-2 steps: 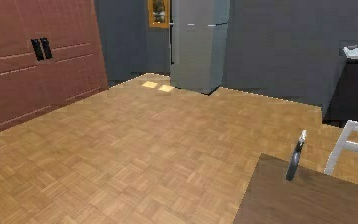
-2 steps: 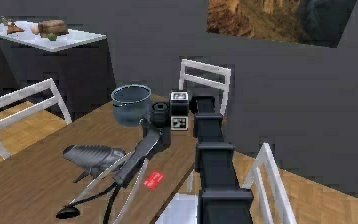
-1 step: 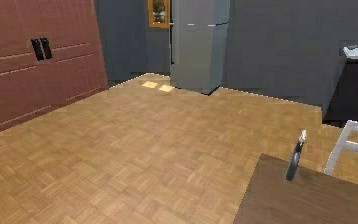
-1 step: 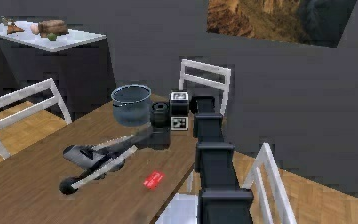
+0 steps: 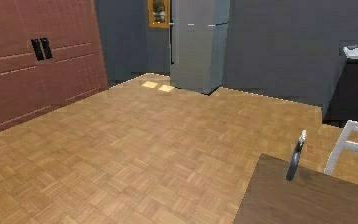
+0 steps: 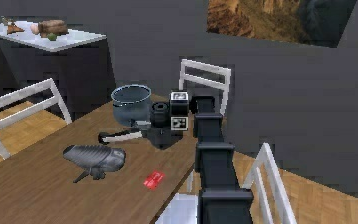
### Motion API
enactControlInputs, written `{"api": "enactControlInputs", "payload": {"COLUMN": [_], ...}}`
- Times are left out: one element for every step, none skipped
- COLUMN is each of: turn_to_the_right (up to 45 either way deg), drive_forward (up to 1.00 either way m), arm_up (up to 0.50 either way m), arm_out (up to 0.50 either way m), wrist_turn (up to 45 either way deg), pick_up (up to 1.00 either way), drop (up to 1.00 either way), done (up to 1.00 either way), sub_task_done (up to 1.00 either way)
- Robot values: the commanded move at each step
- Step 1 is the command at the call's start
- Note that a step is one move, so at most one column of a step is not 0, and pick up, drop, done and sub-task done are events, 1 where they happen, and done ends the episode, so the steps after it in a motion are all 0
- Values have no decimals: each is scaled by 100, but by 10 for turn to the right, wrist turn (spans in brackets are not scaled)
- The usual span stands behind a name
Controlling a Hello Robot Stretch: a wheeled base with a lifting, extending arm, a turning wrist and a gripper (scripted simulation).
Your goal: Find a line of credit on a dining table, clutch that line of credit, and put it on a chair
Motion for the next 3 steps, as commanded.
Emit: {"api": "enactControlInputs", "payload": {"turn_to_the_right": [0,0,0], "drive_forward": [0,0,0], "arm_up": [0,-30,0], "arm_out": [0,0,0], "wrist_turn": [240,0,0], "pick_up": [0,0,100], "drop": [0,0,0], "done": [0,0,0], "sub_task_done": [0,0,0]}}
